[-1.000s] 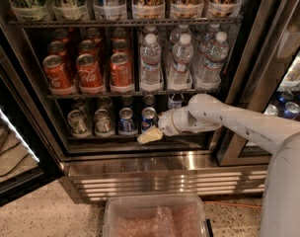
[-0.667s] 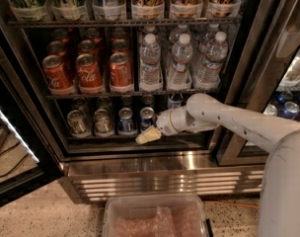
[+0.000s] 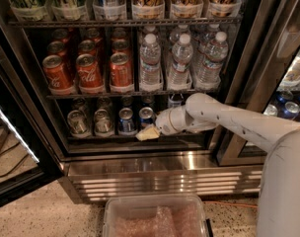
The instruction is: Pick pepsi can from bottom shelf of fridge
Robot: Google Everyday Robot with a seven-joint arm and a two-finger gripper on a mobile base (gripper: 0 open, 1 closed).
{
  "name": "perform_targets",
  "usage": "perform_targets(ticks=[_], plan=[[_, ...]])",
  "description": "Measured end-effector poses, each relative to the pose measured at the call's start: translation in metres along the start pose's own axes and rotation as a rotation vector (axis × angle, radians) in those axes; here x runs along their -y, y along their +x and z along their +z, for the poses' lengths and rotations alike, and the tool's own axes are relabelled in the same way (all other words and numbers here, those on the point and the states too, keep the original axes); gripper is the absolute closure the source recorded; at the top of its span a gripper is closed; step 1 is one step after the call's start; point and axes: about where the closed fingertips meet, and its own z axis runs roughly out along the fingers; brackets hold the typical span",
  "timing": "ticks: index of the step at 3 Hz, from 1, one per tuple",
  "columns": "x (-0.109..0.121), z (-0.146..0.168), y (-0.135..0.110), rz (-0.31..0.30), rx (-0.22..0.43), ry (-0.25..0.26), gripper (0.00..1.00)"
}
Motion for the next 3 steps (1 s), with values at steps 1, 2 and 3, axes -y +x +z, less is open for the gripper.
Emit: perform_targets(ticks=[1,2,3], plan=[[0.0,0.0,0.0,0.0,0.0,0.0,0.66],[0.0,0.0,0.0,0.0,0.0,0.0,0.89],[-0.0001,0.0001,0.0,0.0,0.0,0.0,1.0]])
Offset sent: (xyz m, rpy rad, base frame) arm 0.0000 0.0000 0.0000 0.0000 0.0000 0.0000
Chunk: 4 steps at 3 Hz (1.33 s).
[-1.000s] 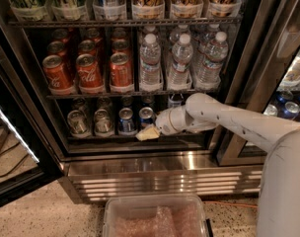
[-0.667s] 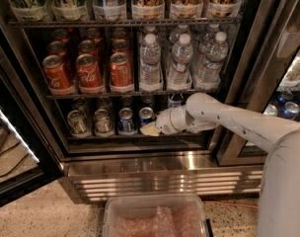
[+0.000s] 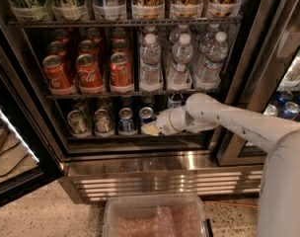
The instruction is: Pick pepsi can from bottom shelf of fridge
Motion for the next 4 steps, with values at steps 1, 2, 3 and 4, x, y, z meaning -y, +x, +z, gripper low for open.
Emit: perform_targets(ticks=[1,2,3,4], plan=[[-0.002,0.001,-0.004,0.005,0.017,-0.021,1.0],[-0.001,-0.001,-0.005,0.004,0.022,-0.019,1.0],[0.001,-0.006,-0.011,-0.006,0.037,-0.011,1.0],[0.004,-0.018,-0.021,-0.022,0.063,0.002,1.0]])
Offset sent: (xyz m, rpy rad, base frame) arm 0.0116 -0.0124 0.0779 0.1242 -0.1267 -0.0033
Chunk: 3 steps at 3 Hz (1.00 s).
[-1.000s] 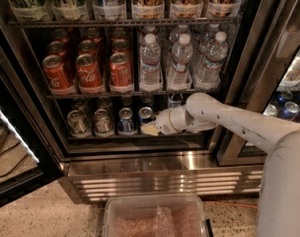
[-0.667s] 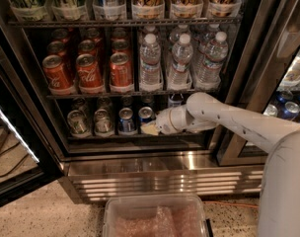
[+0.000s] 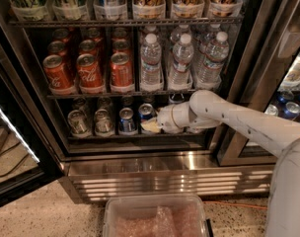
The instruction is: Pick pepsi can from bottom shelf of fridge
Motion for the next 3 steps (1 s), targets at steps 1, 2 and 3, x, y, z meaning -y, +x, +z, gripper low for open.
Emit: perform_targets(ticks=[1,2,3], plan=[[0.0,-0.001,0.0,-0.002,0.004,0.001,1.0],[0.001,-0.009,-0.005,-0.01,0.018,0.007,1.0],[-0.001,-0.028,-0.016,-0.022,0.052,0.007,1.0]])
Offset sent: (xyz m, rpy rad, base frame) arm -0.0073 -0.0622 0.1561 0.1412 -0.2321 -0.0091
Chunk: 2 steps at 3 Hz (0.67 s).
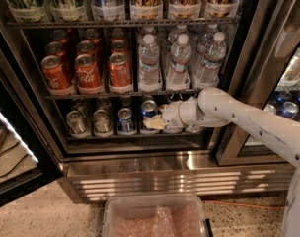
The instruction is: Pick pepsi can from bottom shelf of fridge
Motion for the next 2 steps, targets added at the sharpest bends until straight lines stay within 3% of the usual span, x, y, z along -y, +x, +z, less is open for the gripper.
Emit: perform_targets(ticks=[1,2], plan=[[-0.001,-0.001,0.001,0.001,0.004,-0.002,1.0],[-0.016,-0.036,-0.001,0.035,0.061,-0.038,1.0]])
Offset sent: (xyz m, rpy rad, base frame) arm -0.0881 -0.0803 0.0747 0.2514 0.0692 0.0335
